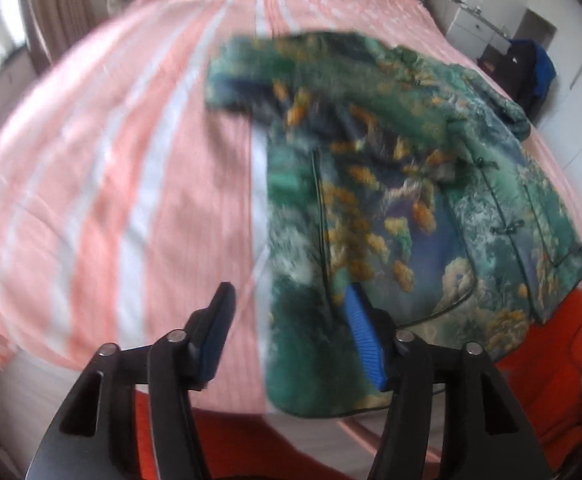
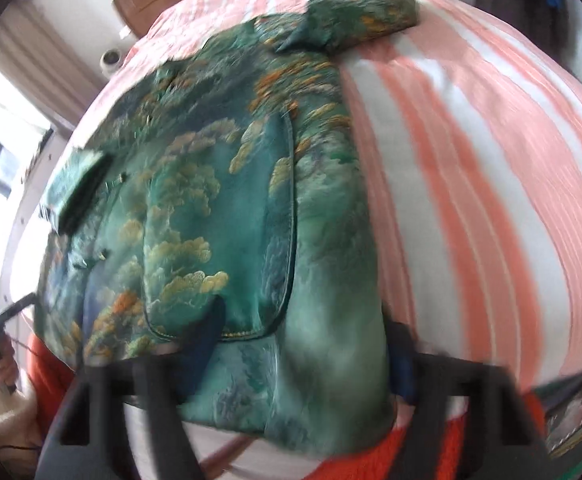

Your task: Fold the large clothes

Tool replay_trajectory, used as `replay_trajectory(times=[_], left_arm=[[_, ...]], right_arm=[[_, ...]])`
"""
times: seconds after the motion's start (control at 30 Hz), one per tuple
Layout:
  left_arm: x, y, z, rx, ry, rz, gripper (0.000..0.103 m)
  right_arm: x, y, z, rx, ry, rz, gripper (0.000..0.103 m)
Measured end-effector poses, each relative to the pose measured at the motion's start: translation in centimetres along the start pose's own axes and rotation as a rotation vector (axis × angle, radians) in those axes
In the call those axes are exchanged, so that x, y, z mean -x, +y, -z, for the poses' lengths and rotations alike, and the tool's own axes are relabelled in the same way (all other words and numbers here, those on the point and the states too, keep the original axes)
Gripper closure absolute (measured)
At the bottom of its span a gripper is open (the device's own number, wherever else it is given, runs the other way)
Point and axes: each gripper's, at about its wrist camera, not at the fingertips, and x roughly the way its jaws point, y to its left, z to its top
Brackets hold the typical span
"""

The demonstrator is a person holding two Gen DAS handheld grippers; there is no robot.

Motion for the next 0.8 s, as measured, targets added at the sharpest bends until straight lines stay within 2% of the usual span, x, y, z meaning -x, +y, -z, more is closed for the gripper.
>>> replay_trajectory(times=[0.03,0.1,0.17,0.2,0.33,0.4,0.43,0.47,0.5,0.53,0.57,0.6,0.67,0.77,0.8], left_arm=[[1.3,-0.3,-0.5,-0.041,-0.038,-0.021,0.032],[3.6,-2.2,-2.2,-0.171,-0.117,-0.057,0.015],[4.1,-4.9,-4.1,-0.313,-0.152,-0.048,0.005],[3.5,-7.0,-5.2,-0.41,-0.152,-0.031,0.005],[-2.7,-15.0,-7.7,-0.712,-0.092,-0.03,0.004],[-6.9,-17.9,-8.7,-0.795,-0.056,-0.038,0.004],[-9.0,-18.6,-9.1,-0.801,-0.03,-0.048,0.004],[-10.8,-19.1,-9.7,-0.793,-0.001,-0.059,0.012],[-12.5,-19.1,-10.4,-0.763,0.029,-0.055,0.042],[-13.1,-18.6,-11.1,-0.709,0.051,-0.014,0.055],[-13.0,-17.8,-12.0,-0.628,0.056,0.059,0.08],[-12.1,-16.5,-12.9,-0.525,0.028,0.117,0.088],[-9.7,-13.6,-14.0,-0.405,-0.035,0.169,0.088],[-4.8,-6.2,-15.1,-0.186,-0.135,0.169,0.088],[-3.0,-2.6,-15.2,-0.082,-0.173,0.154,0.088]], right_arm=[[0.6,-0.4,0.1,-0.021,-0.018,-0.007,0.028],[1.8,-0.2,0.2,-0.047,-0.056,-0.006,0.028],[3.1,-0.2,0.3,-0.053,-0.102,0.014,0.028],[3.5,0.0,0.4,-0.054,-0.118,0.019,0.028],[3.5,1.5,0.8,-0.068,-0.143,-0.007,0.028],[3.3,2.5,1.1,-0.06,-0.141,-0.024,0.028],[3.1,3.0,1.3,-0.058,-0.142,-0.032,0.028],[3.2,3.5,1.7,-0.055,-0.139,-0.042,0.028],[3.0,3.9,2.0,-0.052,-0.136,-0.044,0.028],[3.0,4.3,2.3,-0.048,-0.135,-0.045,0.028],[3.2,4.6,2.8,-0.04,-0.134,-0.045,0.028],[3.4,4.9,3.2,-0.029,-0.135,-0.041,0.028],[4.5,5.4,4.1,0.01,-0.154,-0.014,0.028],[6.0,5.4,4.4,0.059,-0.182,0.027,0.028],[6.4,5.3,4.1,0.071,-0.187,0.034,0.028]])
